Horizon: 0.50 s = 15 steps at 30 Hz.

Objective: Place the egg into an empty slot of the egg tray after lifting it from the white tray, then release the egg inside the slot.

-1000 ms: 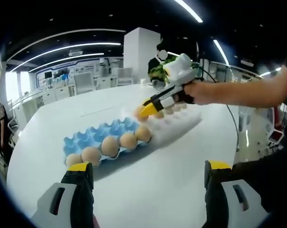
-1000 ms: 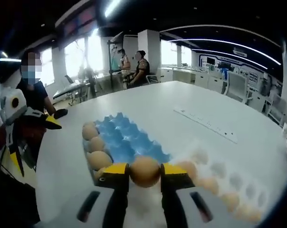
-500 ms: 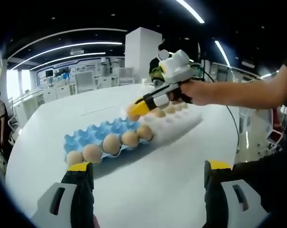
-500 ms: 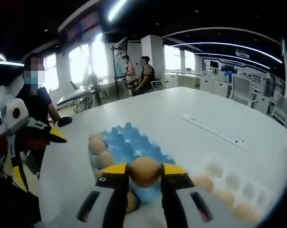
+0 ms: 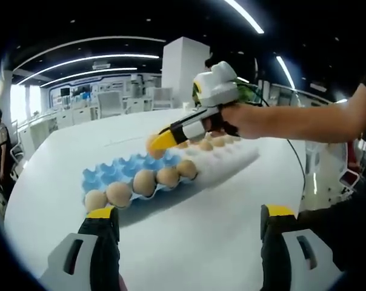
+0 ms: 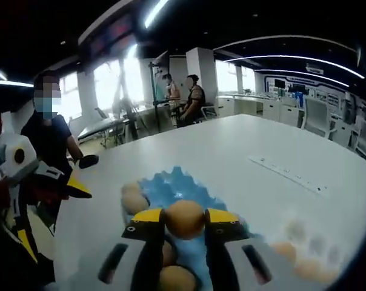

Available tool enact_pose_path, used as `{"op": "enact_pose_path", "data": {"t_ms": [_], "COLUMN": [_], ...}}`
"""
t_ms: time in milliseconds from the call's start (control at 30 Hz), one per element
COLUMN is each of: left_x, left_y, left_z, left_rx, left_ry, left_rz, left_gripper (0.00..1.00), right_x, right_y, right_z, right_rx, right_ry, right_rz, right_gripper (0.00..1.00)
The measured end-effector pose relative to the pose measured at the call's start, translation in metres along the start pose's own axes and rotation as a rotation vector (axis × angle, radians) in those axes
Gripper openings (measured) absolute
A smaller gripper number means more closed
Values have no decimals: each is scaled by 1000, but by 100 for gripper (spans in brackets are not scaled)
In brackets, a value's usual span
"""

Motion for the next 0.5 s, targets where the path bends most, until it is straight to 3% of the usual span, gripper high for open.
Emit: {"op": "enact_pose_path", "data": {"t_ms": [500], "left_x": [-1], "left_y": [2], "left_z": [2], "left_rx": [-7], "left_ry": [-6], "left_rz": [2], "left_gripper": [99], "right_x": [23], "right_y": [-12], "right_z": [33], "right_rx": [57], "right_ry": [23], "right_rz": [-9], "right_gripper": [26]}}
Point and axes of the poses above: the point that each gripper's makers call its tool centre point, and the gripper's own axes: z roughly forward along the fingers, y roughly to its right, x roughly out of its top, the point moved 4 cm from there along -z, roughly backward along the fingers, and after that the axes turned 12 degrees about -z, right-handed, at the moved point
